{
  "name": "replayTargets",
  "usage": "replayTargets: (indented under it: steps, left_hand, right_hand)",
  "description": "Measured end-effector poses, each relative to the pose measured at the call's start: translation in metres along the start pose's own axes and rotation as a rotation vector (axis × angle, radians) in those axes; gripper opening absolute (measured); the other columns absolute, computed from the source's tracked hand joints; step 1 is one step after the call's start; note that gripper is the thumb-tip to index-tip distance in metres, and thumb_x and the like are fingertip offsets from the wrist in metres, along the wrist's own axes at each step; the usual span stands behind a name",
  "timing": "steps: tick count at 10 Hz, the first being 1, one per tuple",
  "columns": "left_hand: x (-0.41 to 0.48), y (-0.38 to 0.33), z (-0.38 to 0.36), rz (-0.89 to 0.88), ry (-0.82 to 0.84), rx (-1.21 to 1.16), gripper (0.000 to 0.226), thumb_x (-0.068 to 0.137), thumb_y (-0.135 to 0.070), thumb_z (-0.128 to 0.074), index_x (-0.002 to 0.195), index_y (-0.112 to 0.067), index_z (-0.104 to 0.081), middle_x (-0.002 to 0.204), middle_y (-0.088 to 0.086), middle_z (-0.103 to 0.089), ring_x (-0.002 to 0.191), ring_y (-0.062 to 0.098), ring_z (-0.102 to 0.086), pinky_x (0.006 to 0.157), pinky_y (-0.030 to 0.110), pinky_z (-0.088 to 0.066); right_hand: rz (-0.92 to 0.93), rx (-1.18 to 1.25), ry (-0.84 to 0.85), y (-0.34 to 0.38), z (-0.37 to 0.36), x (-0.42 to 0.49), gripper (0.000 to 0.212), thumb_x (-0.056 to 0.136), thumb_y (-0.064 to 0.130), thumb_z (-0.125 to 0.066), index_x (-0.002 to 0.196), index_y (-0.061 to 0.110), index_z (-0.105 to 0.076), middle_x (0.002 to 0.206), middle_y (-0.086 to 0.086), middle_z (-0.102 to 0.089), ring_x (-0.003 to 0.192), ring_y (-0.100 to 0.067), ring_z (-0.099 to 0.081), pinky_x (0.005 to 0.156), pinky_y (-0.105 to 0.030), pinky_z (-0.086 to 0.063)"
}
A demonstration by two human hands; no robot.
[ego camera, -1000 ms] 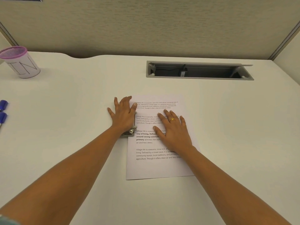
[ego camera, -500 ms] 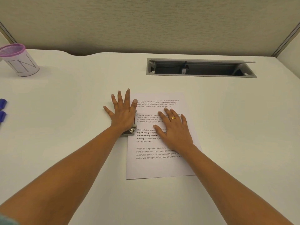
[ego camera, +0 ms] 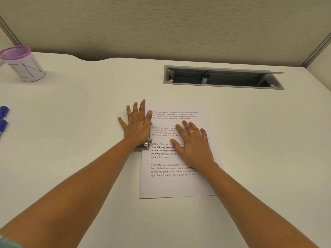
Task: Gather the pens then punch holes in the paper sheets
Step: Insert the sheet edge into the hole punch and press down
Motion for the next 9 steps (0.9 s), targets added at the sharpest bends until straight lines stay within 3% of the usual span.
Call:
replayTargets:
  steps: [4,9]
  left_hand:
    - [-0.003,-0.004,0.001,-0.022,0.033,0.044,0.057,0.095,-0.051,-0.021,0.147,-0.030,-0.012,0.158,-0.001,-0.010,0.146,0.022,0.008,0.111,0.059,0.012]
    - [-0.001,-0.015,0.009,-0.035,0.007,0.257,0.060,0.092,-0.054,-0.034,0.143,-0.024,-0.025,0.157,0.000,-0.015,0.146,0.023,0.003,0.110,0.065,-0.003]
  right_hand:
    - [0.000,0.011,-0.025,-0.001,0.000,0.000,0.059,0.093,0.054,-0.032,0.145,0.029,-0.026,0.157,0.003,-0.018,0.146,-0.016,-0.010,0.118,-0.042,-0.002]
    - [-0.002,0.016,-0.018,-0.001,0.001,-0.001,0.059,0.093,0.054,-0.032,0.145,0.029,-0.026,0.157,0.003,-0.018,0.146,-0.015,-0.010,0.118,-0.042,-0.002]
Point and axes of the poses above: each hand's wrist, its own x-axis towards the middle knuckle, its own z-axis out of the back of the hand, y = z × x, the point moved 5 cm from there along x, towards the middle knuckle
